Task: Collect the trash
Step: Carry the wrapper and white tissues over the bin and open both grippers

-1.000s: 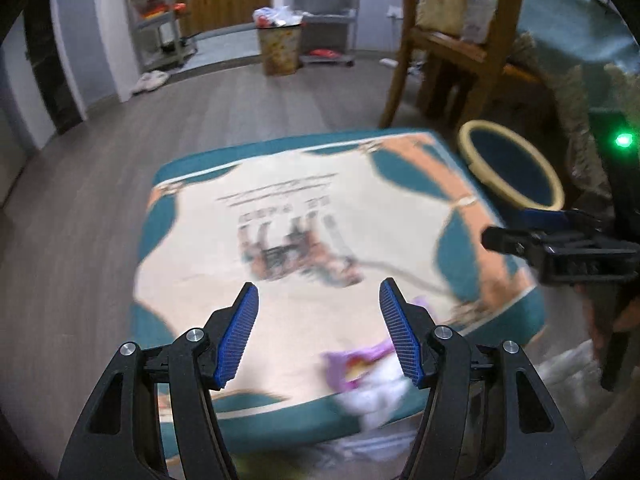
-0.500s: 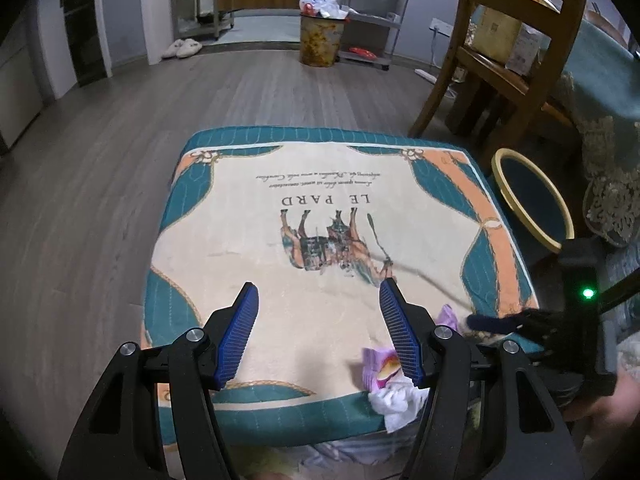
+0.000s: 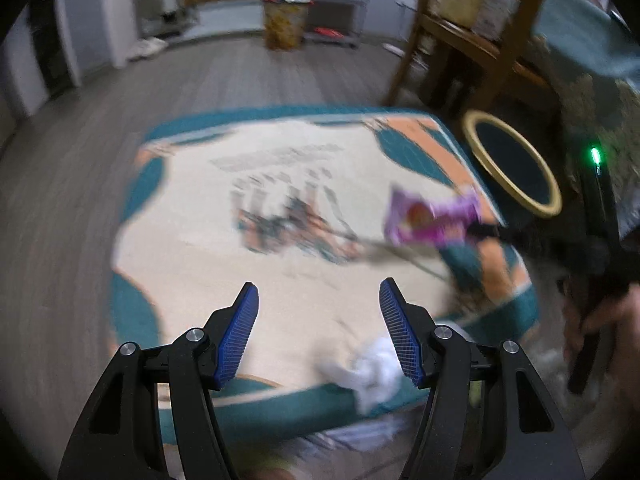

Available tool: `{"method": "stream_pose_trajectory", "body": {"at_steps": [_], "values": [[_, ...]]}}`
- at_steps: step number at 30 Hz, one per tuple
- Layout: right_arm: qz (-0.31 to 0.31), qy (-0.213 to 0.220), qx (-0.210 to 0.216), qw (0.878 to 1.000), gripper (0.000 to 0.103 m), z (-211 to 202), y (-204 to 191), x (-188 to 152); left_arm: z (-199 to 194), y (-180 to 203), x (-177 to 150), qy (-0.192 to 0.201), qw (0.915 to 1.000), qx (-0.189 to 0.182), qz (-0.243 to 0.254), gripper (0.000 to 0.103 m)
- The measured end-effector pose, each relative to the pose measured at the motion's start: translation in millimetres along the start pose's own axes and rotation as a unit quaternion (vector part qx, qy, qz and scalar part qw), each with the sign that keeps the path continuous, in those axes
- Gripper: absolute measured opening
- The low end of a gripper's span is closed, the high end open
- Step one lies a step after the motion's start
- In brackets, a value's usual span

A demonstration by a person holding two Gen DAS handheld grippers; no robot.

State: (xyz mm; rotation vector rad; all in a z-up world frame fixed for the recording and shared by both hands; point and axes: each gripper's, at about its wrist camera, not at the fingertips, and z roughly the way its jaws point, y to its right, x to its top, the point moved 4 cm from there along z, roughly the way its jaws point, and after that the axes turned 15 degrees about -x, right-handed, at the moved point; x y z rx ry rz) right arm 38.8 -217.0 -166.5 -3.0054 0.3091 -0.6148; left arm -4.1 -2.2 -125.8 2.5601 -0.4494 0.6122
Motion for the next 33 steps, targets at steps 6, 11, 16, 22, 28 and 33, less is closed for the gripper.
{"method": "stream_pose_trajectory", "body": {"at_steps": [6, 11, 16, 22, 28, 33], "values": [[0.028, 0.001, -0.006, 1.000, 0.004, -3, 18, 7, 42, 27, -23, -0.083, 0.9956, -0.025, 0.036, 0.058], [0.042, 0.008, -0.004, 0.999, 0.004, -12, 27, 13, 75, 29, -47, -0.156, 0.9861, -0.001, 0.057, 0.041], [0.079, 0.045, 0.017, 0.996, 0.004, -54, 53, 46, 67, 32, -31, -0.116, 0.9886, 0.030, 0.092, 0.030], [0.091, 0.125, -0.010, 0.988, 0.004, -122, 110, 101, 14, 56, 39, -0.006, 0.9962, -0.001, 0.087, 0.030], [0.132, 0.158, -0.059, 0.977, 0.004, -136, 189, 123, -14, 117, 125, 0.054, 0.9862, -0.030, 0.154, 0.030], [0.177, 0.117, -0.057, 0.976, 0.004, -101, 238, 119, 21, 150, 154, 0.048, 0.9742, -0.024, 0.219, 0.030]]}}
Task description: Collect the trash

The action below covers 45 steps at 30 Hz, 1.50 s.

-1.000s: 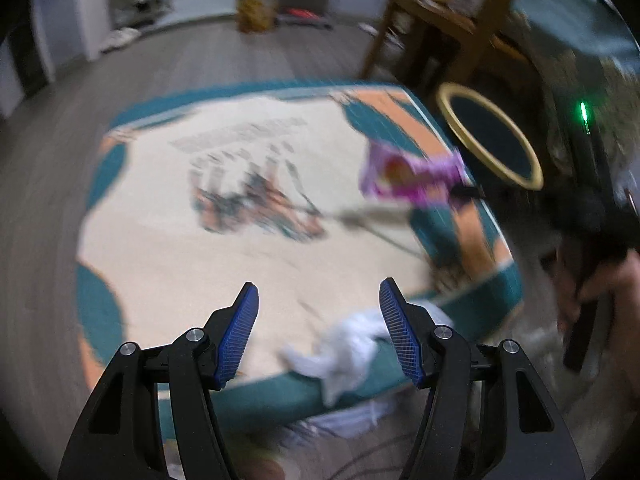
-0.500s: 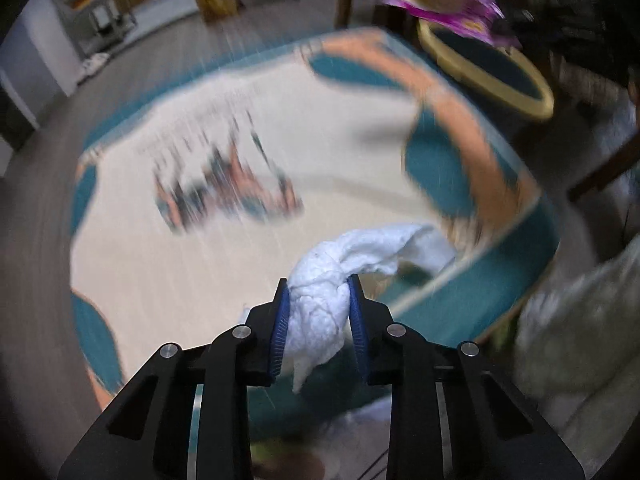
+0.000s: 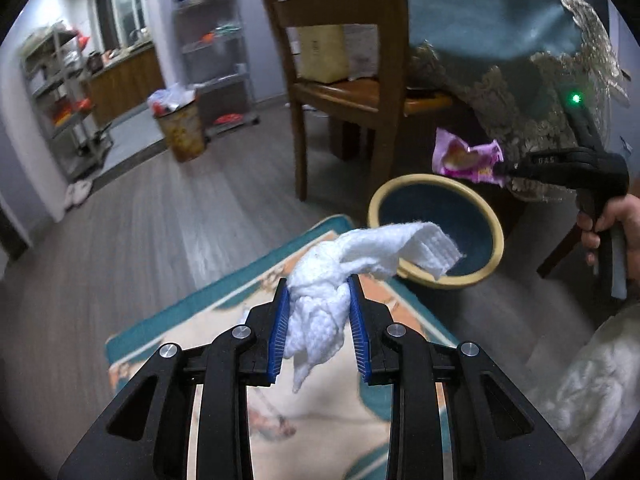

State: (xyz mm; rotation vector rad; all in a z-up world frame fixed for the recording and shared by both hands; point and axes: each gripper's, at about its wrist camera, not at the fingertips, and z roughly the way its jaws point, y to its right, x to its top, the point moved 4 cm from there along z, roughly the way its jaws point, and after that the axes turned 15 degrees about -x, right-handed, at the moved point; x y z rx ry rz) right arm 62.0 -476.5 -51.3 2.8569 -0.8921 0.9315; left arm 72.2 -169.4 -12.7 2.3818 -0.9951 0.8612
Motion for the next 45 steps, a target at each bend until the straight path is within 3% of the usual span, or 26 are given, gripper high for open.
{"method": "stream_pose_trajectory", "body": {"at_steps": [3, 7, 14, 16, 18, 20, 21, 27, 33, 35, 40, 45], "values": [[-0.016, -0.003, -0.043, 0.999, 0.004, 17, 20, 8, 43, 0, 3, -0.012, 0.9988, -0.033, -0.035, 0.030], [0.020, -0.036, -0.030, 0.999, 0.004, 45, 44, 13, 92, 16, 16, -0.031, 0.9984, -0.048, -0.003, 0.030], [-0.004, -0.050, -0.059, 0.997, 0.004, 71, 45, 14, 166, 49, 40, -0.034, 0.9948, -0.094, -0.018, 0.031], [-0.015, -0.050, -0.071, 0.996, 0.004, 78, 48, 14, 187, 59, 44, -0.030, 0.9946, -0.097, -0.025, 0.037], [-0.021, -0.051, -0.066, 0.996, 0.011, 79, 47, 12, 197, 61, 43, -0.023, 0.9948, -0.093, -0.034, 0.066], [-0.040, -0.043, -0.076, 0.995, 0.038, 78, 44, 14, 203, 61, 42, -0.019, 0.9952, -0.087, -0.038, 0.071], [-0.045, -0.040, -0.080, 0.995, 0.044, 77, 43, 14, 203, 60, 42, -0.021, 0.9953, -0.087, -0.038, 0.073], [-0.059, -0.040, -0.072, 0.995, 0.046, 69, 33, 15, 181, 47, 38, -0.012, 0.9968, -0.069, -0.039, 0.083], [-0.085, -0.009, -0.070, 0.994, 0.066, 31, 17, 7, 129, 41, 31, 0.008, 0.9978, -0.058, -0.030, 0.088], [-0.088, -0.005, -0.065, 0.994, 0.079, 16, 13, -3, 107, 42, 27, 0.018, 0.9979, -0.055, -0.028, 0.090], [-0.072, 0.022, -0.054, 0.996, 0.097, -27, 7, -23, 52, 47, 15, 0.046, 0.9978, -0.043, -0.018, 0.096], [-0.105, 0.062, -0.080, 0.989, 0.097, -59, -8, -50, 12, 52, 1, 0.058, 0.9978, -0.031, -0.008, 0.097]]}}
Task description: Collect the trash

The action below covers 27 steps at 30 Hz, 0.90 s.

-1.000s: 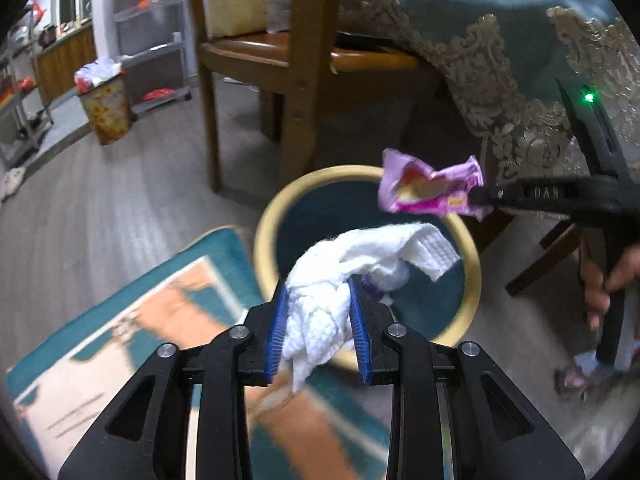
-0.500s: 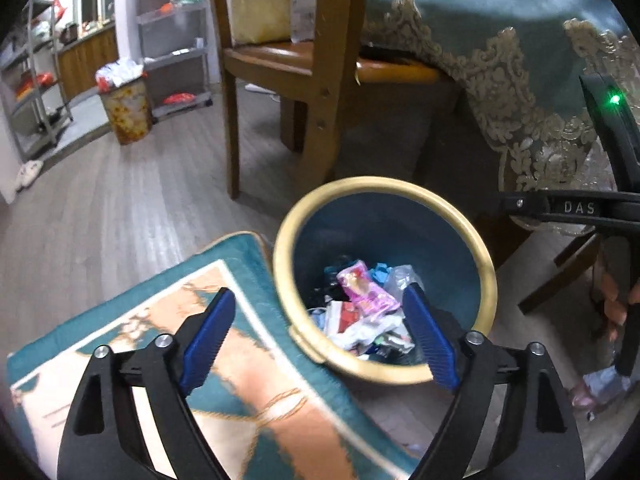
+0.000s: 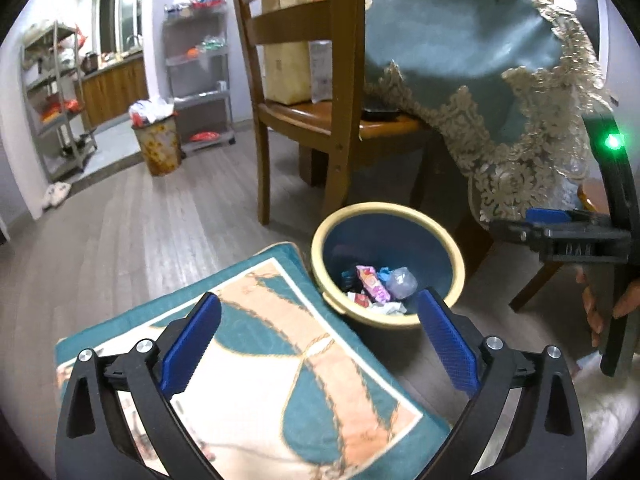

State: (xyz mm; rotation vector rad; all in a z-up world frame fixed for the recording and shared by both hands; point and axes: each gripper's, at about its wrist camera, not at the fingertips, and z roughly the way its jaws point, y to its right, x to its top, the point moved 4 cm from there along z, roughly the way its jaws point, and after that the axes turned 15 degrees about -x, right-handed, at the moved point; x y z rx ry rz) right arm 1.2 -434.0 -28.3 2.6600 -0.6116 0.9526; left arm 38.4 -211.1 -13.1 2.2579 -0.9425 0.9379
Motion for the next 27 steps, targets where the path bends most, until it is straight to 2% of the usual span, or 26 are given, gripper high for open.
{"method": "stream_pose_trajectory", "body": {"at_steps": [8, 14, 27], "values": [[-0.029, 0.060, -0.020, 0.998, 0.097, -51, -13, -38, -48, 12, -10, 0.026, 0.9993, 0.022, 0.013, 0.098], [-0.031, 0.118, -0.014, 0.992, 0.097, -85, -21, -47, -68, 21, -18, 0.035, 0.9981, 0.044, 0.024, 0.098], [-0.082, 0.138, -0.022, 0.987, 0.097, -93, -48, -54, -70, 23, -25, 0.039, 0.9978, 0.053, 0.006, 0.098]]}}
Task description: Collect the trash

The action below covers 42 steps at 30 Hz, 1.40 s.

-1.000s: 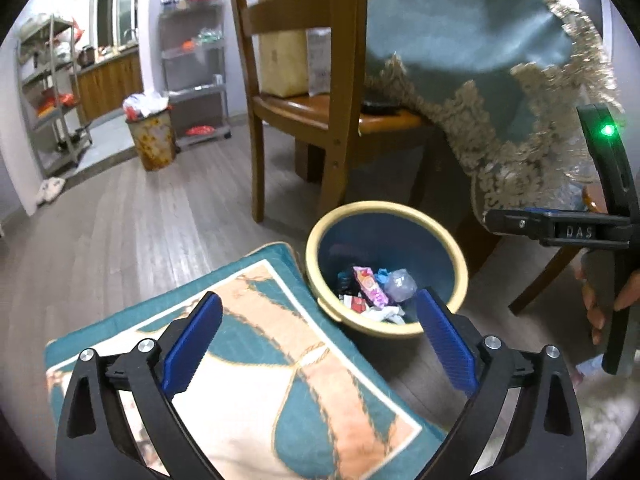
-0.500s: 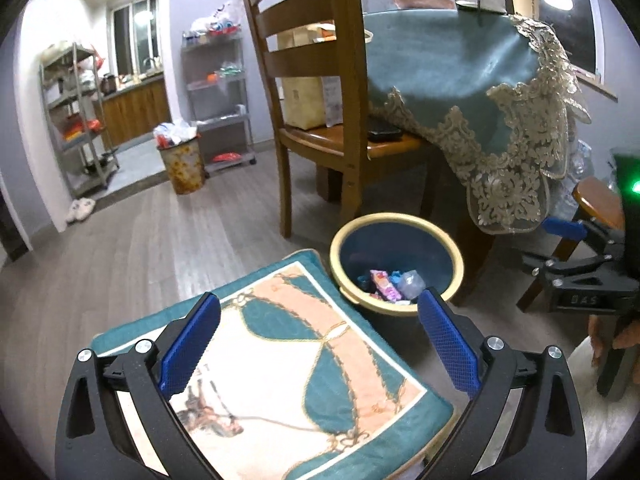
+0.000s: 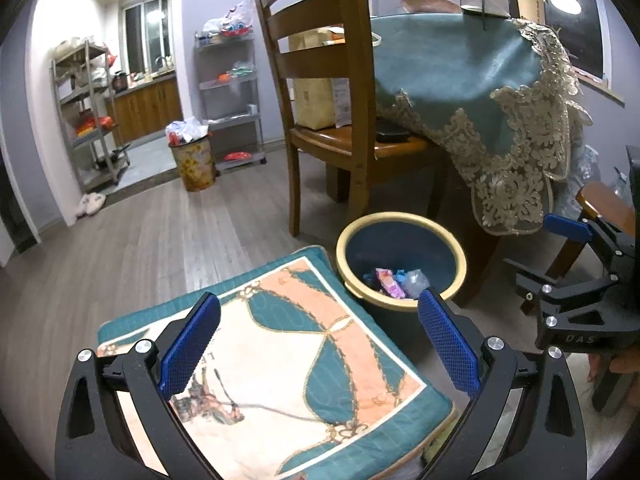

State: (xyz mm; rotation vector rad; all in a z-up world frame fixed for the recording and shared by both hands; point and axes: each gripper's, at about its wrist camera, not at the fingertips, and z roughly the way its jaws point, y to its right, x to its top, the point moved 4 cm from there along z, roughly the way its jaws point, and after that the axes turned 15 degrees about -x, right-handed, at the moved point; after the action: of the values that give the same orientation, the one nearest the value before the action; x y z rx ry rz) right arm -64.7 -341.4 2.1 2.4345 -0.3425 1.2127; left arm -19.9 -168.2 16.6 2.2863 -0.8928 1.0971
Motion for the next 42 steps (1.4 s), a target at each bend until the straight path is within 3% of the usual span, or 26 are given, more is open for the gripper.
{"method": "stream_pose_trajectory", "body": {"at_steps": [42], "values": [[0.041, -0.042, 0.002, 0.998, 0.097, 18, 14, -7, 11, -2, 3, -0.003, 0.9997, 0.014, -0.020, 0.098]]}}
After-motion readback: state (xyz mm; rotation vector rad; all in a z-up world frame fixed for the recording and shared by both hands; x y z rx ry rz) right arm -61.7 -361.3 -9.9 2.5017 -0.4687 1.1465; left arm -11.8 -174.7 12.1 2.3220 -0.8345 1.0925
